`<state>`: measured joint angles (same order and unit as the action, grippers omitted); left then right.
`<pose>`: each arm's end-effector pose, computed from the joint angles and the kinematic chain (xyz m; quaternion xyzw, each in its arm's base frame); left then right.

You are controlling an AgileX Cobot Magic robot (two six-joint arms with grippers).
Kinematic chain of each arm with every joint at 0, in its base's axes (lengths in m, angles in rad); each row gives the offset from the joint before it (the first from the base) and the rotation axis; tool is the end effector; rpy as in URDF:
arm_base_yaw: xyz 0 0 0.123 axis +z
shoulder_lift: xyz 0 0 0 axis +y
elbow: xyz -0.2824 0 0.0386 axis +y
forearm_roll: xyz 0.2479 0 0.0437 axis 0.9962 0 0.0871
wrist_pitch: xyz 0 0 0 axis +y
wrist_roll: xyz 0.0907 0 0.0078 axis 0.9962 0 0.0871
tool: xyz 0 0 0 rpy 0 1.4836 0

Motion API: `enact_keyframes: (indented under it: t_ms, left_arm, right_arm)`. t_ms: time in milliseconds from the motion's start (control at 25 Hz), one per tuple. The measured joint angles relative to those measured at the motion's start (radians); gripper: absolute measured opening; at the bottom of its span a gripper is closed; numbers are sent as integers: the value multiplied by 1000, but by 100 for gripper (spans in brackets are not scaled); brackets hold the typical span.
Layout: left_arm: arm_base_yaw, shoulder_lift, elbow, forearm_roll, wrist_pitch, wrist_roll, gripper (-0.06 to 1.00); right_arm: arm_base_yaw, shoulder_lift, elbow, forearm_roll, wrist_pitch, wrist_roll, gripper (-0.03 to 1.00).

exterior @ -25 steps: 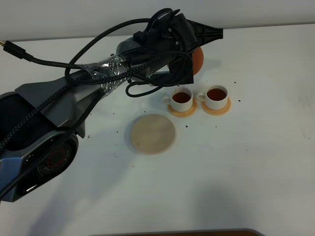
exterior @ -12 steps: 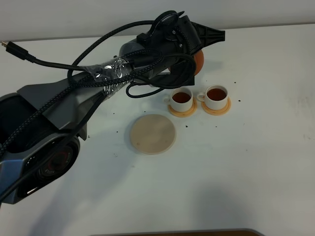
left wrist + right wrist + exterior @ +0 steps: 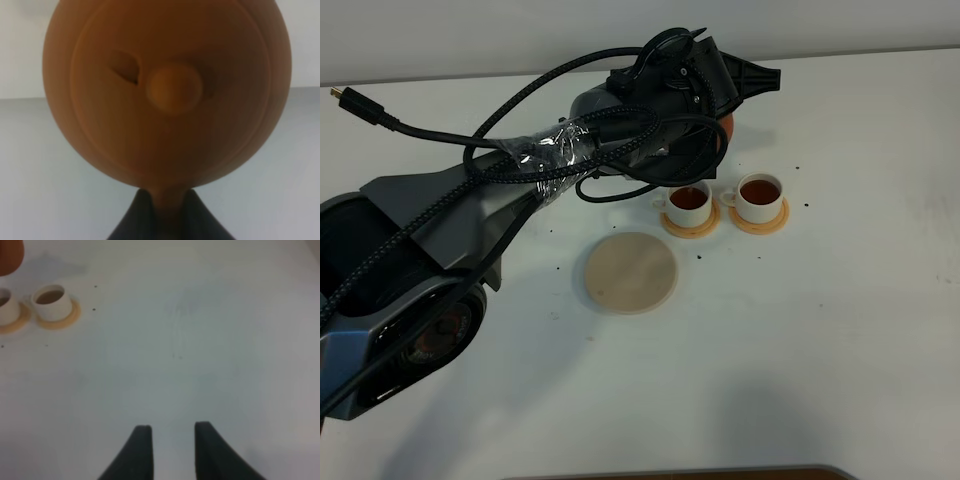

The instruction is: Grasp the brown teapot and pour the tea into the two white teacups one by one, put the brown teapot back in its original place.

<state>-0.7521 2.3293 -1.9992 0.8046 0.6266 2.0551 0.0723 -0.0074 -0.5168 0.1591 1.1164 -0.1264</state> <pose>0.4159 -0.3363 0.2087 0.8886 -0.0721 0.4498 0.0545 -0.0118 0.0121 0.2781 -0.0914 0.8538 0.0655 0.5084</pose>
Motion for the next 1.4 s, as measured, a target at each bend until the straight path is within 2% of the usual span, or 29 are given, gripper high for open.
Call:
enact_keyframes:
  t_ms: [480,600,760,880,1040,1320,1400]
  left_arm:
    - [-10,0,0,3,41,-3,14]
    - [-10,0,0,3,52,-35,14]
    - [-10,-2,0,3,89,-128,14]
    - [-10,-17,0,4,158,-196,14]
    - [-7,-52,0,5,273,-304,14]
    - [12,-93,0,-1,534,-541,14]
    - [25,-105,-1,-28,546,-598,14]
  right_arm:
    - [0,0,0,0,0,0,24]
    - [0,0,0,0,0,0,24]
    - [0,0,0,0,0,0,24]
    - [0,0,0,0,0,0,24]
    - [0,0,0,0,0,0,24]
    - [0,0,0,0,0,0,24]
    - [0,0,0,0,0,0,24]
